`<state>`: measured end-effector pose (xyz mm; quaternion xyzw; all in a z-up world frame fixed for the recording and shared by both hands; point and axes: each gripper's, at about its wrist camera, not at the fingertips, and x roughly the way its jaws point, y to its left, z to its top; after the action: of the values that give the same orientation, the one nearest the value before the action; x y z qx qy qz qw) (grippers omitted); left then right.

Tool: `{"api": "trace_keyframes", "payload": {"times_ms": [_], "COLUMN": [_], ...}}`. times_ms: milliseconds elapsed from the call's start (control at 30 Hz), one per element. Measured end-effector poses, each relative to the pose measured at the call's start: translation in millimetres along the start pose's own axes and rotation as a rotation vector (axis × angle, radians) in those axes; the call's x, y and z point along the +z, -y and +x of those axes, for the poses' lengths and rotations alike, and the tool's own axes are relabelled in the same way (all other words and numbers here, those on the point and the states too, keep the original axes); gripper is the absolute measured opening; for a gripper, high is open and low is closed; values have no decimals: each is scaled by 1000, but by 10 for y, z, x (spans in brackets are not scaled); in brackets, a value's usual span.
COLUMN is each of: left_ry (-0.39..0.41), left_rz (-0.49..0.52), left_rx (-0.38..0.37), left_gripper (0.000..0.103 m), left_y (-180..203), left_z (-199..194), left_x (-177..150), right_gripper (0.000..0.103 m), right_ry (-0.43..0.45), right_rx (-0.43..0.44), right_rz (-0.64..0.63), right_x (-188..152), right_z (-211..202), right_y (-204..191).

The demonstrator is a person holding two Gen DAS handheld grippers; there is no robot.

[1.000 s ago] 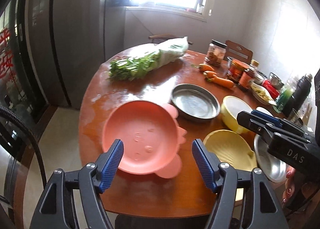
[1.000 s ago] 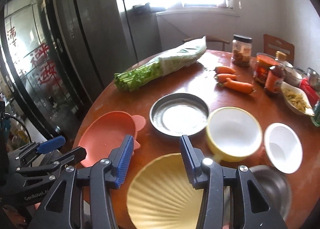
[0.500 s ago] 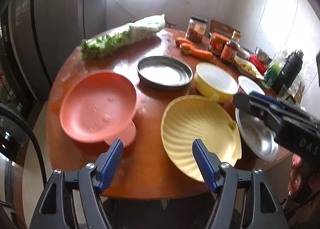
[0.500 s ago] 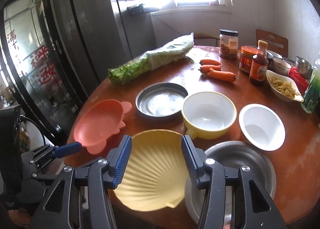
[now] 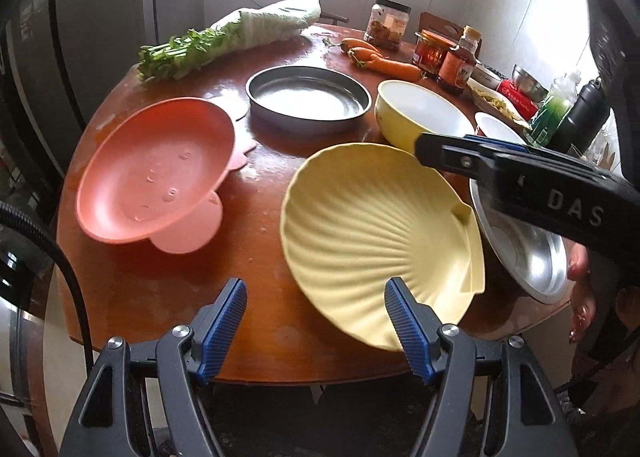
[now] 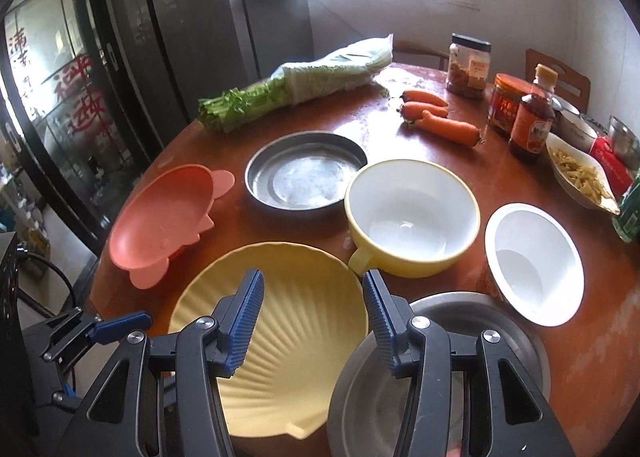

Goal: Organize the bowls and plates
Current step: 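Grasp the rim of the yellow shell plate with the left tool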

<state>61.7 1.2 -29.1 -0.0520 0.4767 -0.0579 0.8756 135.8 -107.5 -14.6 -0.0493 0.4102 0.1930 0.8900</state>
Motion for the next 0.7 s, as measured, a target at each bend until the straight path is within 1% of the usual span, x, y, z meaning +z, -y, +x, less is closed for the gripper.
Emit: {"api": "trace_keyframes", "payload": {"times_ms": [67, 167, 333, 400, 467, 533, 600, 667, 700], "left_ry": [-9, -27, -26, -25, -24, -22, -20, -18, -18], "left_rz": [8, 15, 27, 35, 39, 40, 46, 45, 42], "left_rx": [-3, 0, 17, 26, 35, 35, 43, 51, 50], "left_gripper": [71, 68, 58, 51, 47, 45, 43, 42, 40], "left_y": [45, 92, 115, 118, 111, 90, 77, 46, 24], "left_z": [37, 104, 126, 129, 129, 126, 128, 120, 114], "left_x": [-10, -12, -1, 2, 7, 13, 19, 18, 16], "right_gripper": [53, 53, 53, 53, 53, 51, 49, 49, 49], "right_ry": [-21, -42, -88, -109, -123, -135, -144, -140, -139], "right_rx": [-13, -22, -29, -38, -45, -41, -63, -75, -63], "right_rz": [-14, -31, -48, -62, -64, -82, -115, -129, -124], "right_x": [14, 28, 55, 57, 62, 65, 58, 49, 52], "right_z": [70, 137, 282, 354, 398, 444, 491, 503, 509], "right_y": [12, 21, 54, 54, 47, 7, -53, -102, -118]}}
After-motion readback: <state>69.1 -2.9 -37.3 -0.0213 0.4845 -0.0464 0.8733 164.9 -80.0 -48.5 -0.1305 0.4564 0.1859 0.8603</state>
